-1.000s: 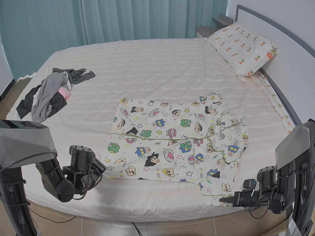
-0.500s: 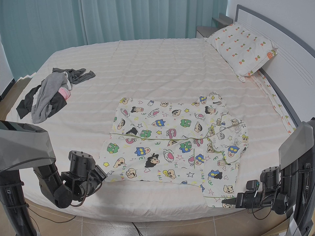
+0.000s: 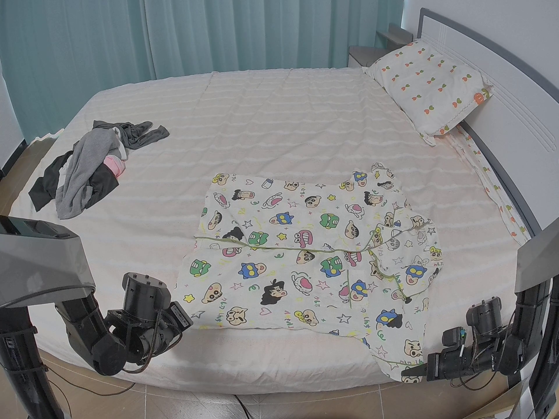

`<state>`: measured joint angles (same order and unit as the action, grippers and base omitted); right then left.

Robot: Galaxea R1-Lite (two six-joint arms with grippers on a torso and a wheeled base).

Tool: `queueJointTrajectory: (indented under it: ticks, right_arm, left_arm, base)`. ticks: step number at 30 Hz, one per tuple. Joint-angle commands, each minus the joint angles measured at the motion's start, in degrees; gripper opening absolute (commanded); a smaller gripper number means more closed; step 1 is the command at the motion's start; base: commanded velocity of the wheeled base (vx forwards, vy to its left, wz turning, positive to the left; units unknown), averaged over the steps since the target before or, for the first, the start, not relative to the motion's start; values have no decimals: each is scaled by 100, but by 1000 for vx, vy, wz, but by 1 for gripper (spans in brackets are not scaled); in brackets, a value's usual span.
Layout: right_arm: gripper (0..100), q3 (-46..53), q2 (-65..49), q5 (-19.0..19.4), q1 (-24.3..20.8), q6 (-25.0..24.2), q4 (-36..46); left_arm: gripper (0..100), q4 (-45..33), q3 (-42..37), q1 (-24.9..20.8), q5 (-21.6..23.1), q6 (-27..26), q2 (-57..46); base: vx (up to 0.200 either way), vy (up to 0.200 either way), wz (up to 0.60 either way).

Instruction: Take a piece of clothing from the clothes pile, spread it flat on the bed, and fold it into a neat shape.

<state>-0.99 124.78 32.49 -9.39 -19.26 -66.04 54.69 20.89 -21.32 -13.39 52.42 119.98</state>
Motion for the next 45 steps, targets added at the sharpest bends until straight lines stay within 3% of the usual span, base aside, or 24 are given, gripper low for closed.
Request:
queueJointTrajectory:
  ticks: [1,7,24,40,45]
  right_arm:
    - [0,99,-560,12,95,98,223]
    - [0,99,-815,21,130,239,759]
    - [0,99,-1149,144,385,986,1989]
    - [0,-68,-973,513,649,1012,1471]
    - [0,-24,-973,926,895,1003,1049]
  left_arm:
    - [0,-116,-112,-21,-6,-56,8]
    - [0,-125,-393,-276,-24,-56,17]
    - [0,-125,-780,-425,-59,-65,8]
    - [0,-63,-499,-408,-77,-65,-106]
    - [0,-46,-261,-382,-252,-65,-203]
  base:
    - [0,0,0]
    - [0,0,0]
    - [0,0,0]
    - [0,0,0]
    - [0,0,0]
